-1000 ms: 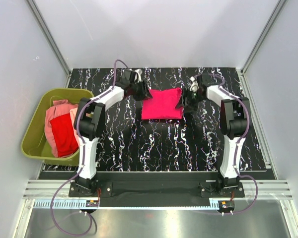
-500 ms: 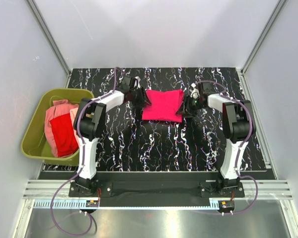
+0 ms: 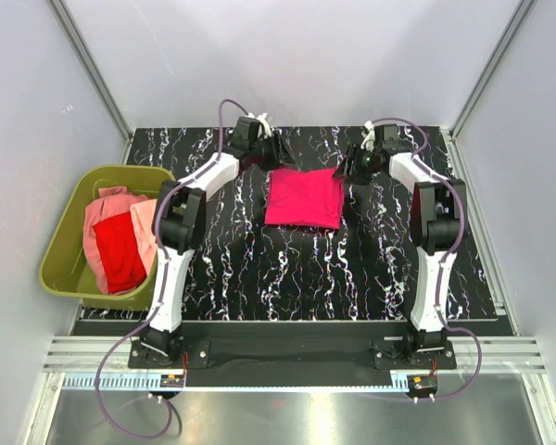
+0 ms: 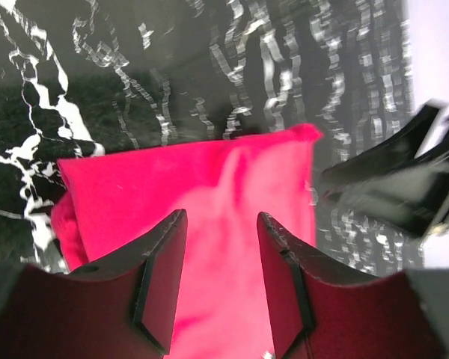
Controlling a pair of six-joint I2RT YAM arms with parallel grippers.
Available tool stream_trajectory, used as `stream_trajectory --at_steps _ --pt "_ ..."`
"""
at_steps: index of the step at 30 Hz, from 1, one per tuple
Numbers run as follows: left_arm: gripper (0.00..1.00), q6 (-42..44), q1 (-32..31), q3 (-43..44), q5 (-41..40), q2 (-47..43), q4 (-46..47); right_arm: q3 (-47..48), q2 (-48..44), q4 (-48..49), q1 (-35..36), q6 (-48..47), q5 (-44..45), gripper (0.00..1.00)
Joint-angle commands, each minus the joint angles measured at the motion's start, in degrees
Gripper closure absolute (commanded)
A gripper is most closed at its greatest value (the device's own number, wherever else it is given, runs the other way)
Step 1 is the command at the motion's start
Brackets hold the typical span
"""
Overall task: Fold and stack the t-shirts
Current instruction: Fold the tshirt
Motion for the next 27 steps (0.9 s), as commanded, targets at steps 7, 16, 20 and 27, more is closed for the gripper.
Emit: stream_trajectory --at_steps 7,16,20,27 --pt "0.51 -0.5 1.2 5.0 0.6 8.1 4.2 7.8 8.6 8.5 -2.5 1.5 -2.2 0.72" --pt "0.48 -3.8 1.7 5.5 3.6 7.9 6.4 6.0 10.8 16.0 -4.9 5.9 -5.9 0.96" --pt "0.47 -4.9 1.9 5.6 5.8 3.2 6.5 6.3 6.6 11.8 -5.5 5.8 -4.1 0.79" --pt "0.45 -1.2 1.8 -1.5 1.6 -6.6 2.2 5.2 -1.1 2.0 -3.7 4.6 -9.4 0.65"
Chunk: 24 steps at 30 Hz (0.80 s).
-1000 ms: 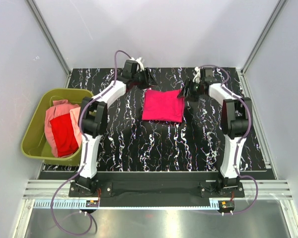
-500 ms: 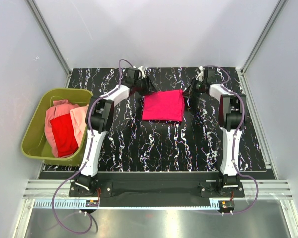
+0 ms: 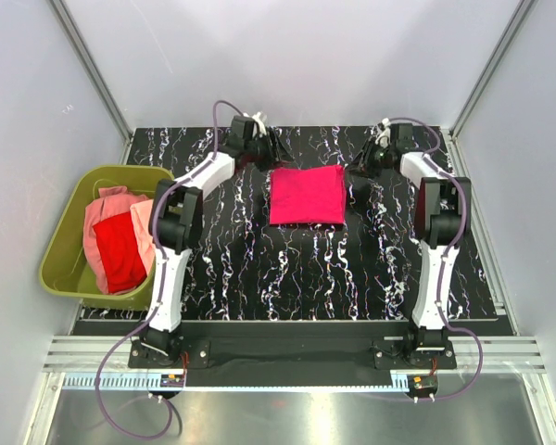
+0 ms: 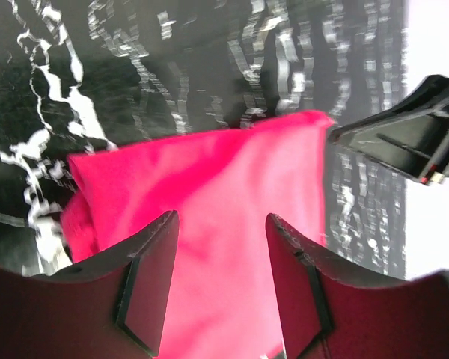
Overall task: Fold and stack the t-shirts
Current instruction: Fold the tshirt
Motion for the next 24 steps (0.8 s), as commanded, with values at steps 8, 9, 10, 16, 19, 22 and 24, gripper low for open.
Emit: stream_trajectory --at_steps 8,9,10,16,19,22,24 --pt "0.45 2.7 -2.4 -19.0 1.0 -16.4 3.1 -15.5 -15.7 1.7 6.4 0.4 -14.6 0.8" --pt "0.45 2.7 -2.9 -20.1 0.9 -16.8 3.7 -17.4 -15.5 2.1 6.4 0.5 -14.8 0.8" --pt "0.45 2.4 -3.9 -21.2 1.0 -16.9 4.0 -18.3 -14.8 2.5 6.4 0.6 -14.8 0.8" --pt "0.47 1.5 -5.9 -27.3 -2.9 -16.7 4.4 -25.4 -12.0 4.4 5.9 -1.4 -12.7 0.82" --pt "0.48 1.1 -5.8 -29.0 -7.9 -16.1 1.2 -27.8 -11.8 5.0 4.7 -2.1 -11.5 0.85" --pt "0.48 1.5 -5.8 -29.3 -12.3 -16.9 -2.0 -29.3 -13.7 4.8 4.1 -2.3 -11.6 0.85" --pt "0.48 1.7 -5.8 -28.9 -13.3 -18.3 -3.3 -29.2 -14.7 4.1 3.8 -2.7 -11.3 0.84"
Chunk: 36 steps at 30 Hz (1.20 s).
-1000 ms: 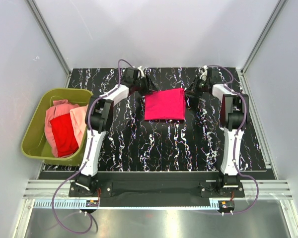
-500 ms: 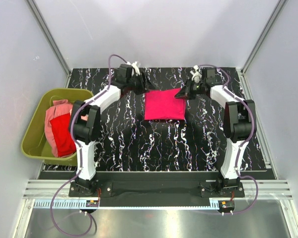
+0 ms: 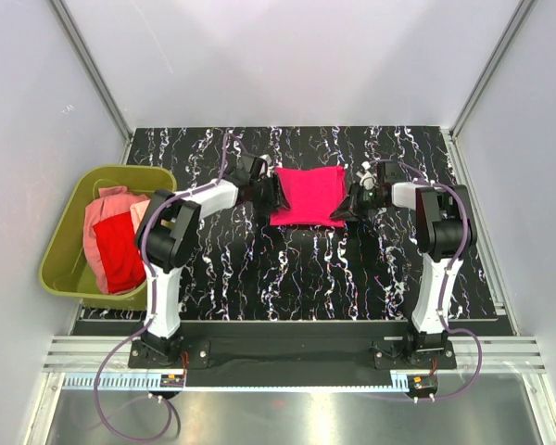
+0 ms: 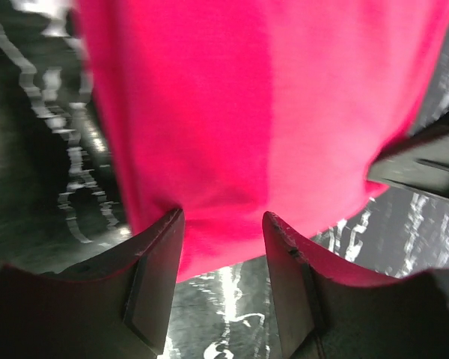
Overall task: Fold and stack the t-shirts
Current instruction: Fold the tshirt
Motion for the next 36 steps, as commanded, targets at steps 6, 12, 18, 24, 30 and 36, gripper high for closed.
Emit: stream_trajectory --at_steps 6,12,18,24,30,36 --pt "0.45 1.4 1.3 6.8 1.1 -3.9 -1.7 4.3 -6.6 -1.1 -0.6 -2.6 4.5 0.63" --pt "0.45 4.0 2.5 17.5 1.8 3.6 -3.2 16.7 -0.9 -3.6 -0.6 -5.6 10.0 0.39" --pt "0.45 4.0 4.4 23.9 3.3 10.8 -0.8 30.0 8.9 -8.9 -0.7 -8.7 14.0 0.36" --pt "0.44 4.6 5.5 29.1 3.3 16.0 0.3 36.9 13.6 -9.5 -0.8 -9.4 15.5 0.39" --pt "0.44 2.0 6.6 30.7 3.2 18.9 2.4 40.0 17.6 -7.9 -1.4 -7.8 15.6 0.6" --pt "0.44 -0.4 7.6 30.4 1.9 20.3 2.4 35.5 17.3 -1.6 -3.1 -5.1 12.6 0.89"
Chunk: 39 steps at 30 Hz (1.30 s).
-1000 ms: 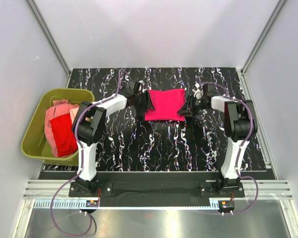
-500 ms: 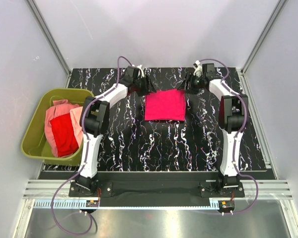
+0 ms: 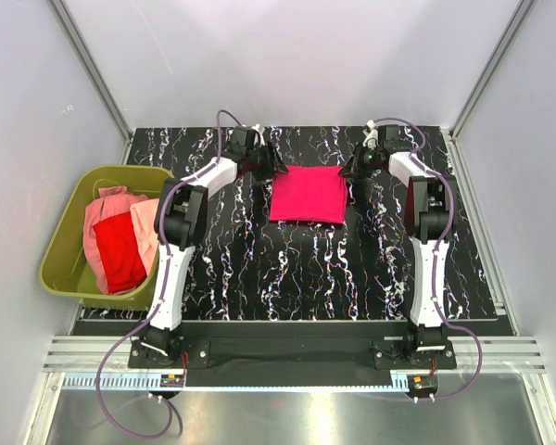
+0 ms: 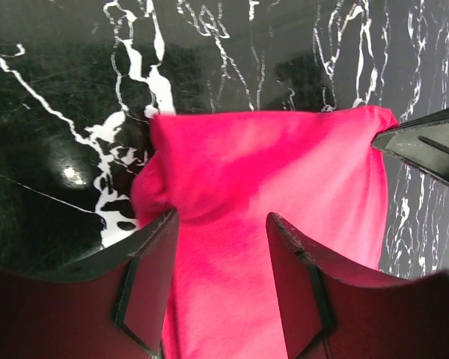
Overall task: Fold and stack the t-shirts
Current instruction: Fold the tshirt
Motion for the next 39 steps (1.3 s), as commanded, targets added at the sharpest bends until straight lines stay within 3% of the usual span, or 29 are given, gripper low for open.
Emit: stream_trajectory --at_steps 1,5,7,8,9,12,13,17,20,31,39 --pt "0.44 -1.8 0.9 1.2 -0.4 1.2 3.0 -0.9 -0.6 5.4 -1.7 1.8 -2.0 0.92" --pt "0.44 -2.7 1.0 0.6 0.2 1.2 4.4 -1.3 0.0 7.5 -2.8 4.0 -4.9 0.98" --pt "0.44 -3.2 1.1 0.8 1.1 1.2 4.8 -0.7 0.7 8.0 -3.0 4.8 -7.0 0.92" --pt "0.44 -3.5 1.1 1.0 1.8 1.1 5.0 -0.1 1.1 7.5 -3.0 4.8 -7.7 0.85" --pt "0.44 -3.9 1.1 1.2 2.1 1.0 5.1 0.3 1.5 6.6 -3.0 4.9 -8.3 0.72" --pt "0.44 -4.6 1.1 1.3 3.6 0.1 4.9 0.6 1.1 6.3 -3.0 5.5 -9.1 0.62" --pt "0.44 -4.6 1.1 1.3 3.9 -0.4 4.9 0.0 0.6 6.2 -3.0 5.8 -8.9 0.51" --pt "0.44 -3.8 1.3 0.6 4.4 -4.5 2.6 -2.0 -2.6 6.3 -3.0 6.4 -7.2 0.43" --pt "0.44 -1.5 1.4 -0.4 4.8 -8.5 -0.3 -2.1 -5.1 3.5 -3.0 6.8 -5.6 0.3" --pt "0.44 5.0 0.4 -18.2 5.7 -29.9 -12.0 -10.9 -11.8 -0.5 -3.0 4.4 -3.5 0.28" --pt "0.44 15.7 -7.8 -26.0 8.4 -42.2 -21.5 -17.9 -15.4 -2.9 -3.0 2.6 1.1 0.28"
